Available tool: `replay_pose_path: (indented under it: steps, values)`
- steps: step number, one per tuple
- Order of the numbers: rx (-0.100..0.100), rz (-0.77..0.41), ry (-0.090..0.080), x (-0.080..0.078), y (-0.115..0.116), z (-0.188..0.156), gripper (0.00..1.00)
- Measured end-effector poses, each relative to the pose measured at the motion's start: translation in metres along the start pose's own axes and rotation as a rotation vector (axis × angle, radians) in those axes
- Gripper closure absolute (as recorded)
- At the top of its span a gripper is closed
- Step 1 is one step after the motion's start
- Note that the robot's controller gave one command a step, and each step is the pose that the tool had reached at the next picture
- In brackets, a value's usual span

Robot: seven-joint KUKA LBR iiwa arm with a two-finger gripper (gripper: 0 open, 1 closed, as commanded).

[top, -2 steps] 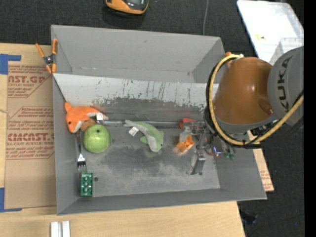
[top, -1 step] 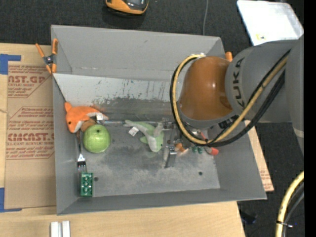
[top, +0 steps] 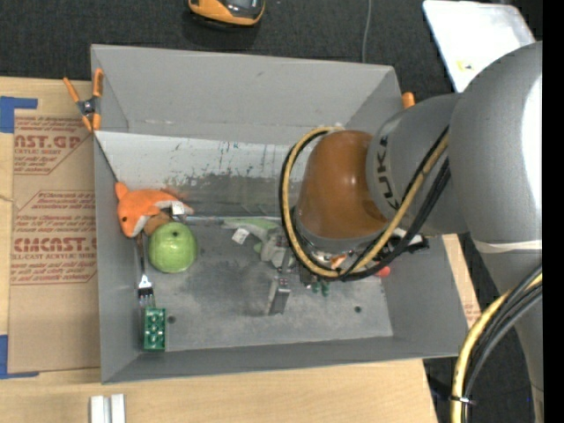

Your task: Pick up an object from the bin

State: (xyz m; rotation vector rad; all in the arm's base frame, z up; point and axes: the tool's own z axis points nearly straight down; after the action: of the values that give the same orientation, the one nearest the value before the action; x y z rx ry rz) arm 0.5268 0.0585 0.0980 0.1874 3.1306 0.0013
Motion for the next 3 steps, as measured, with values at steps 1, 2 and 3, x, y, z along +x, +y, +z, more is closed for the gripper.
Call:
replay_pose_path:
  steps: [1,2,3]
  values:
    - [-0.001,0.051,0.0,-0.006,0.036,0.019,0.0]
    - [0.0,-0.045,0.014,-0.005,0.04,0.006,0.0]
    - [-0.002,-0.108,0.003,-0.028,0.026,-0.029,0.0]
